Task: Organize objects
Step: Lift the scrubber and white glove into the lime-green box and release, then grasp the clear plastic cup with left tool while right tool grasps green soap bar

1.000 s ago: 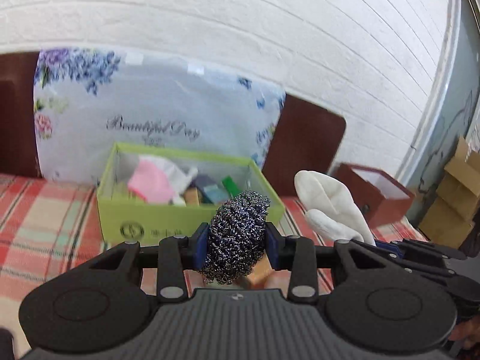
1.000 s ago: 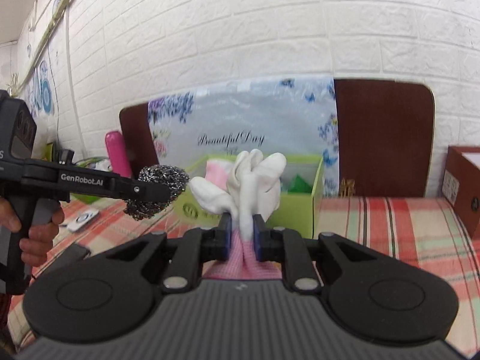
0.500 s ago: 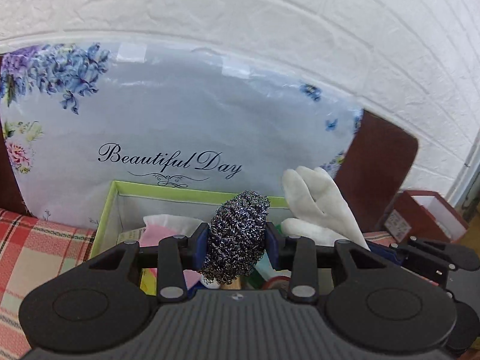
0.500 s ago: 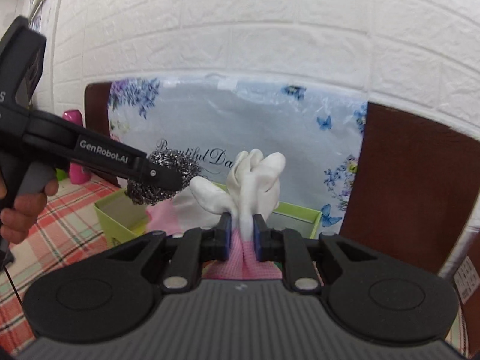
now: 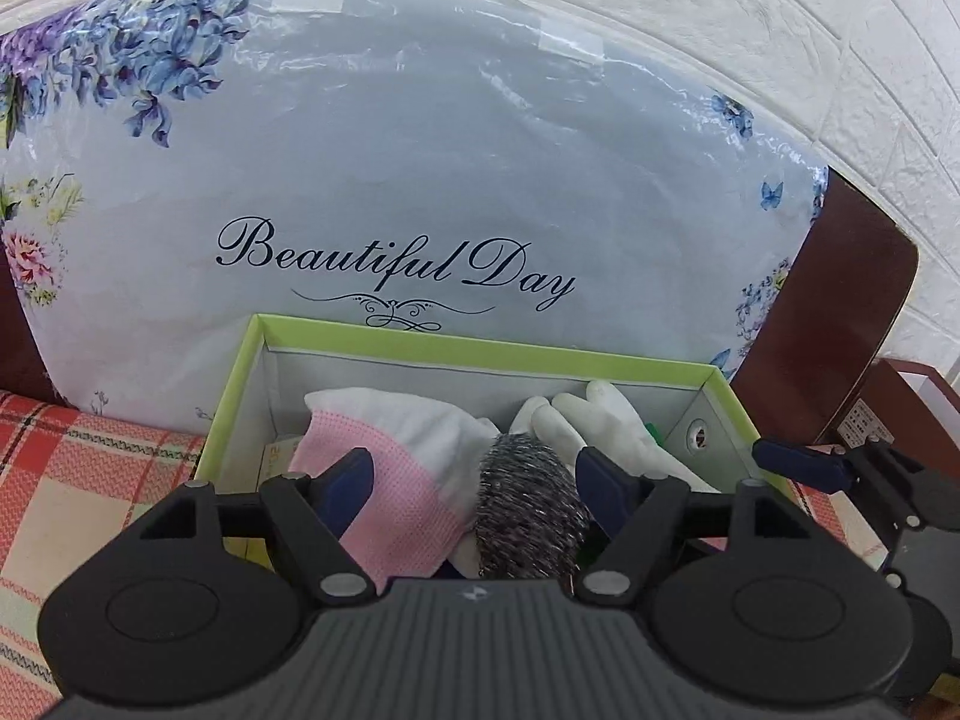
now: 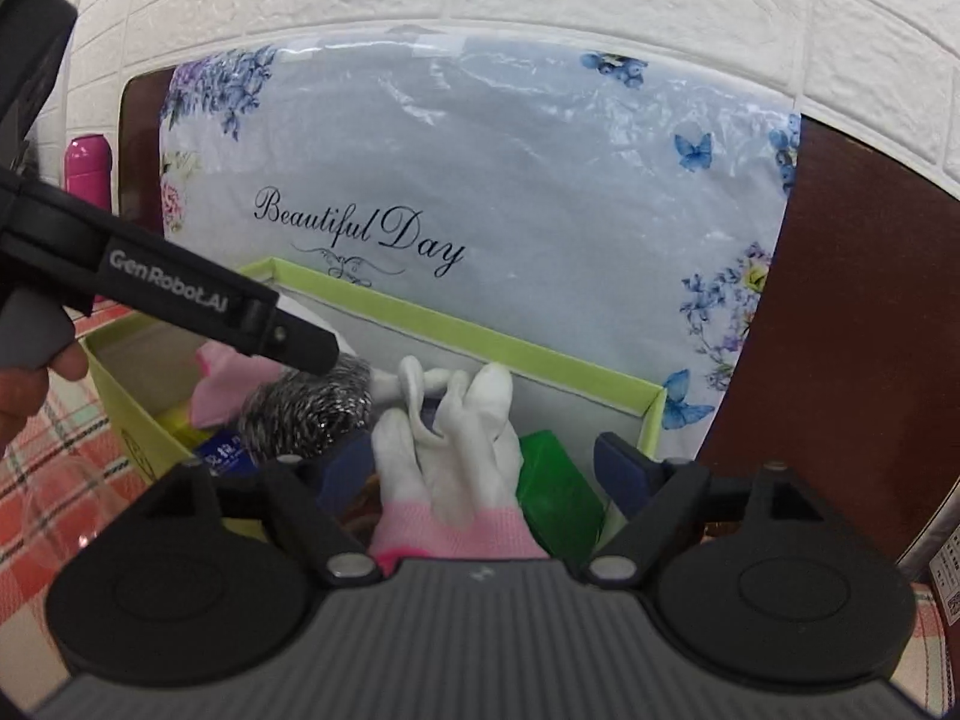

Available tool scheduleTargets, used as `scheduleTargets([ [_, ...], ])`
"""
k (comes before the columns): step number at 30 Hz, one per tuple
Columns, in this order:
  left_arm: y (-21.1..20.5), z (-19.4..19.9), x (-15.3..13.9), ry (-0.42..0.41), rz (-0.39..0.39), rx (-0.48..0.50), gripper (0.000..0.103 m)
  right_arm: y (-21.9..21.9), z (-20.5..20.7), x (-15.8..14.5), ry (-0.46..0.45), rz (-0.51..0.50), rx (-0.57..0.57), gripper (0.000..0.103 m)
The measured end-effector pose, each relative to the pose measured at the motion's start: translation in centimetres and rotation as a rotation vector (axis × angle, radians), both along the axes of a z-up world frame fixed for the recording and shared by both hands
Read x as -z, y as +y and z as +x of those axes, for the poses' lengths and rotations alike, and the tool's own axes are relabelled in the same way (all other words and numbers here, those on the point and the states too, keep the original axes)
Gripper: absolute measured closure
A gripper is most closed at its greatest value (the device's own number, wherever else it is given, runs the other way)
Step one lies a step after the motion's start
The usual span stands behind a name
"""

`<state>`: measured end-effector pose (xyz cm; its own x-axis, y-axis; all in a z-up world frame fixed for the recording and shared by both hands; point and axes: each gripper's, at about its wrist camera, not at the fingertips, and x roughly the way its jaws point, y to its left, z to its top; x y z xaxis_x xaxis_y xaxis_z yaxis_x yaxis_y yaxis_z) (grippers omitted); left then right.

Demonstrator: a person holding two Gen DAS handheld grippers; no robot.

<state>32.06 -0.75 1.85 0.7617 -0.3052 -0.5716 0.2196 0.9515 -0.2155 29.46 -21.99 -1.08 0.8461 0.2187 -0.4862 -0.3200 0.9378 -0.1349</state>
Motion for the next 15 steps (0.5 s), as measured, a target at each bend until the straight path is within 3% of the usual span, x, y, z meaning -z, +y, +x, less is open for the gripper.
scheduleTargets([
  [4,0.0,-1.2,-1.3,0.014,-0.013,-0.019,0.026,-0.4,-1.3,-1.1,-0.02,0.007,0.011,0.015],
  [8,-0.3,-4.5,-3.7,-0.047,-0.03,-0.023,0.024,-1.1,-4.3,-3.8,-0.102,0.059,0.041,0.001],
  [15,-1.1,-11.5,-5.6,-0.132,-0.012,-0.096,0.02,-2.4,-10.5,-6.7,-0.178,0.163,0.097,0.0],
])
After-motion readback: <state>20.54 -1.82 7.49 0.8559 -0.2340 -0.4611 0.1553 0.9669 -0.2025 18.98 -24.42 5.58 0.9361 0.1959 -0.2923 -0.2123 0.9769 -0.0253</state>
